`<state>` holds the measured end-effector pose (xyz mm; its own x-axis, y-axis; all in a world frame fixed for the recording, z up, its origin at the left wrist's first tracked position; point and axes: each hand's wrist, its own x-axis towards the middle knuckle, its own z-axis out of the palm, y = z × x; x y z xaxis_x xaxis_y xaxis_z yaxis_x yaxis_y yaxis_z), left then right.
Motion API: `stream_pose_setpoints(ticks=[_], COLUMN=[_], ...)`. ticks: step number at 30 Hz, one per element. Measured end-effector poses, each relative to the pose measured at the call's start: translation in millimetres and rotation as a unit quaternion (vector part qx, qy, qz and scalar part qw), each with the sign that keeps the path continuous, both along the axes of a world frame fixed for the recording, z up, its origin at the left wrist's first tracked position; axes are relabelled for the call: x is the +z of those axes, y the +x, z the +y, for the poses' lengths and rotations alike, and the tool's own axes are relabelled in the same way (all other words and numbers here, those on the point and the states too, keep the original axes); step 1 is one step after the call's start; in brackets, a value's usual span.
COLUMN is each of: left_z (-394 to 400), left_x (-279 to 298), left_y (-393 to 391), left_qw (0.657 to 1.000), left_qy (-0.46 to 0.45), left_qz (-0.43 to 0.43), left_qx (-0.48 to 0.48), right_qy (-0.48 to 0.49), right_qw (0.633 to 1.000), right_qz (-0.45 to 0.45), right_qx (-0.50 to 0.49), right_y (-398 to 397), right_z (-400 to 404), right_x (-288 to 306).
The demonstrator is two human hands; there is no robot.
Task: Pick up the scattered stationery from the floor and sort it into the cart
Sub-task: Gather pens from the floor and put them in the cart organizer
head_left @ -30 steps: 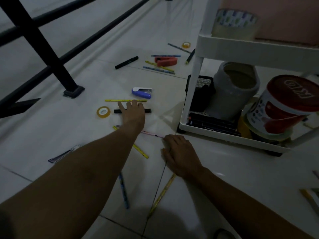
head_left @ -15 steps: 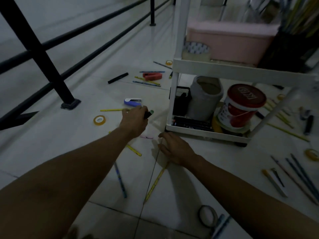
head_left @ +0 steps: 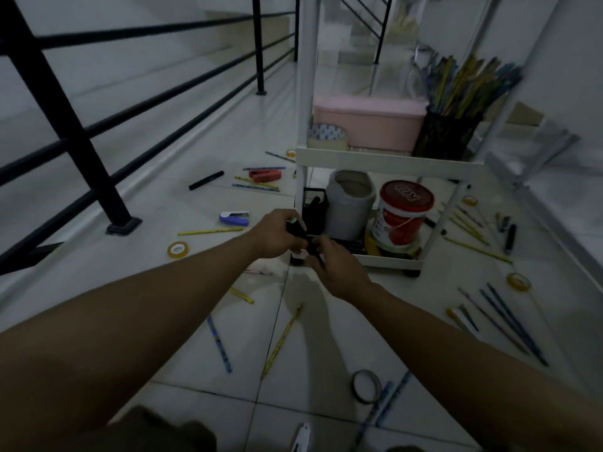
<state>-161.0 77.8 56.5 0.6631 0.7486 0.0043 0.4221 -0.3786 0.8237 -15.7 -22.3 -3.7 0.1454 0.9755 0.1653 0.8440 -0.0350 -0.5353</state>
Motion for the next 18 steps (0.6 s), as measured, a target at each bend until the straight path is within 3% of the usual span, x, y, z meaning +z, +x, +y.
stream_pose_setpoints(ticks=[4, 8, 11, 14, 18], left_z=[-17, -27, -19, -11, 0], left_x=[10, 9, 2, -9, -34], left_y=[9, 12, 15, 20, 27], left_qw=[1.0, 1.0, 0.985, 0.939, 0.903], left_qy=[-0.013, 0.02, 0.097, 0.172, 0.122], left_qz=[-0.025, 0.006, 0.141, 0.287, 0.402], left_qx=[0.013, 0.009, -0.018, -0.082, -0.093], right_qy=[0.022, 0.022, -0.016, -0.039, -0.077], right_qw=[1.0, 0.998, 0.982, 0.966, 0.949], right_qz=[0.017, -0.049, -0.184, -0.236, -0.274], right_qx=[0.004, -0.021, -0.043, -0.092, -0.134], right_y=[5, 7, 17, 34, 54], right_z=[-6, -14, -16, -12, 2], right_x=[9, 10, 8, 10, -3])
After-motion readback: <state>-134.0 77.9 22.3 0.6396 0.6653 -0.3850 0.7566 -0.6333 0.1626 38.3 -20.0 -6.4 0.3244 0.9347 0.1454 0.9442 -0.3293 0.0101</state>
